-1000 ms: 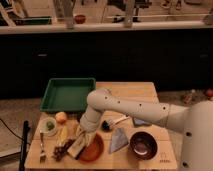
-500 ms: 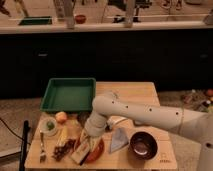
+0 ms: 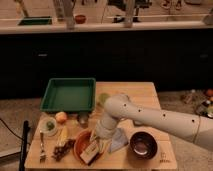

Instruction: Wipe red bowl with eraser

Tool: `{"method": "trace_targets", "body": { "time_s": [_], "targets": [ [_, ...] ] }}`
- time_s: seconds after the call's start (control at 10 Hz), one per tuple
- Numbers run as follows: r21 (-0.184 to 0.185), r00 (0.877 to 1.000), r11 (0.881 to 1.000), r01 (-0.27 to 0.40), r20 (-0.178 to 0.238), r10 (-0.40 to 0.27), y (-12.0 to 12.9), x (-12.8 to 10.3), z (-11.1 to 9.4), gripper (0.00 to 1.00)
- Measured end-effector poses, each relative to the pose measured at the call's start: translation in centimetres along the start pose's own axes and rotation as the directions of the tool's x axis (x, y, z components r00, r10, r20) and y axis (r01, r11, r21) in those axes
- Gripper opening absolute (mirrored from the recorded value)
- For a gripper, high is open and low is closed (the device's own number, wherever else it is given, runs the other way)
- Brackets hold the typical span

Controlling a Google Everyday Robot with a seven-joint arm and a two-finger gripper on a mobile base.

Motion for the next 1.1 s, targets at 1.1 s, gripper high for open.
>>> {"method": "trace_targets", "body": {
  "time_s": [1.1],
  "targets": [
    [-0.023, 0.998, 0.998, 0.058, 0.001, -0.058, -5.8, 2.3, 1.8, 0.00]
  ]
}}
